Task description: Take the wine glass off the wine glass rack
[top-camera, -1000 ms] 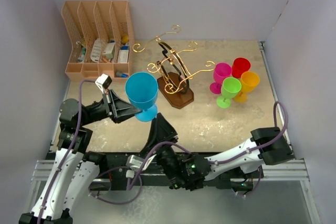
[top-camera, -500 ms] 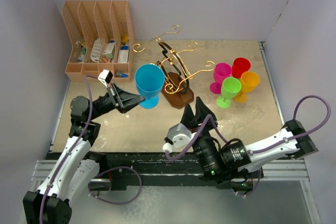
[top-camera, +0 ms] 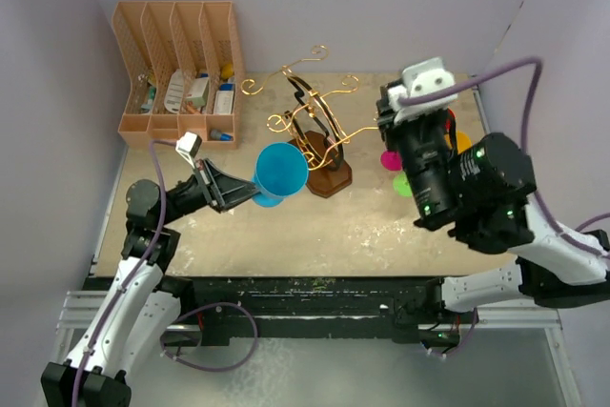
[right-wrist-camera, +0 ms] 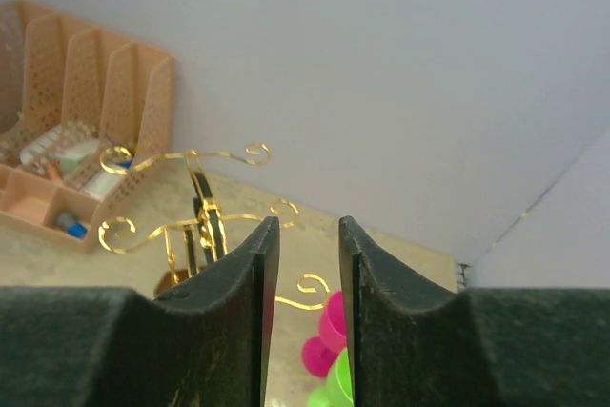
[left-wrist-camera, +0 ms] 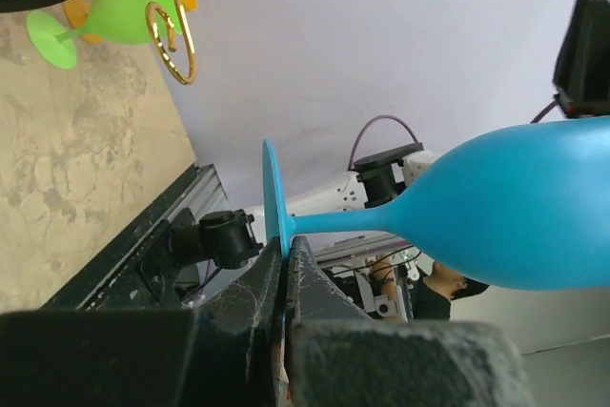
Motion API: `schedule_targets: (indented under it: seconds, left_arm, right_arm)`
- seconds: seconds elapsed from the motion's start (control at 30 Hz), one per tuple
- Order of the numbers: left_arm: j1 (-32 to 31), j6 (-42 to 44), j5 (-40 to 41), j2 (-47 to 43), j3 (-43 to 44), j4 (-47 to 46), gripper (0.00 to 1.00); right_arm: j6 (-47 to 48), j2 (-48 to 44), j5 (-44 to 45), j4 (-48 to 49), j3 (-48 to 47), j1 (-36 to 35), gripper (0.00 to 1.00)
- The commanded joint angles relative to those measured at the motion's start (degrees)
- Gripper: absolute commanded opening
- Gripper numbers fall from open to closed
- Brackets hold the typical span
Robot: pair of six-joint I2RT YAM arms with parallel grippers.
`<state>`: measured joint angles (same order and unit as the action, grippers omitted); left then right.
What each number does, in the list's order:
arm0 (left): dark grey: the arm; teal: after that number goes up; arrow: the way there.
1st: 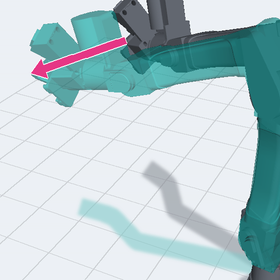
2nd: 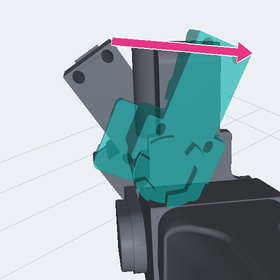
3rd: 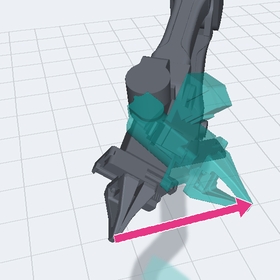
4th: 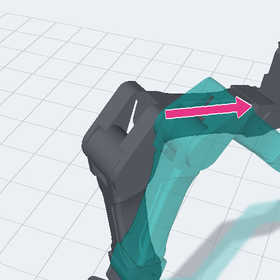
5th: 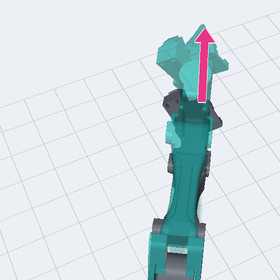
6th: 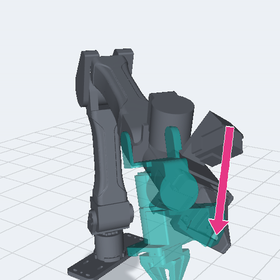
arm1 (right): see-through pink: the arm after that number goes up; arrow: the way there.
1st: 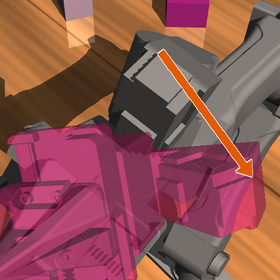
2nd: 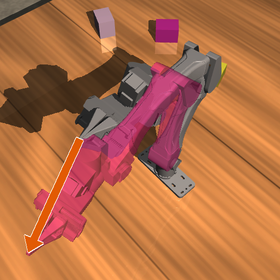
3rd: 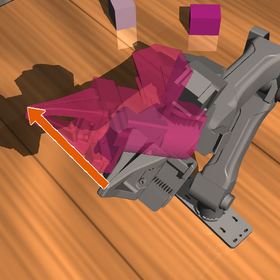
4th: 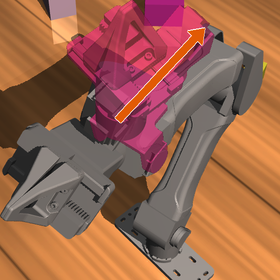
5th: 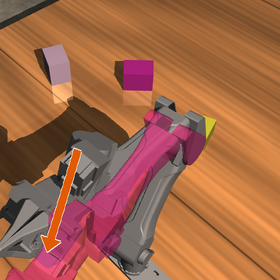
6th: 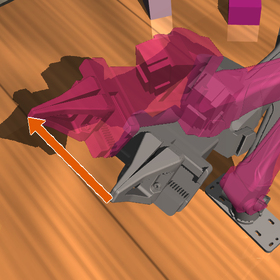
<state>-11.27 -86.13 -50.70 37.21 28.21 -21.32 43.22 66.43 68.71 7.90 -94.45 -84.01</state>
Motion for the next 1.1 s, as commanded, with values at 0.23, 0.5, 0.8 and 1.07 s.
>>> schedule_targets:
  seconds: [0.23, 0.5, 0.8, 1.07]
  left_arm:
    - [0.4, 22.0, 1.4, -2.0, 8.2, 25.5, 0.0]
    - [0.4, 22.4, 0.7, -2.4, 8.2, 25.2, 0.0]
    - [0.4, 21.6, 0.1, -2.7, 9.6, 24.5, 0.0]
    - [0.4, 21.1, -0.9, -3.6, 10.6, 24.5, 0.0]
  right_arm:
    - [-51.1, 11.4, -56.2, -61.2, -31.6, 18.6, 0.47]
    - [-52.7, 10.6, -66.6, -67.3, -26.5, 18.7, 0.51]
    - [-52.6, 11.2, -64.5, -67.4, -22.2, 18.7, 0.52]
    - [-52.6, 12.5, -61.1, -65.0, -20.4, 19.1, 0.5]
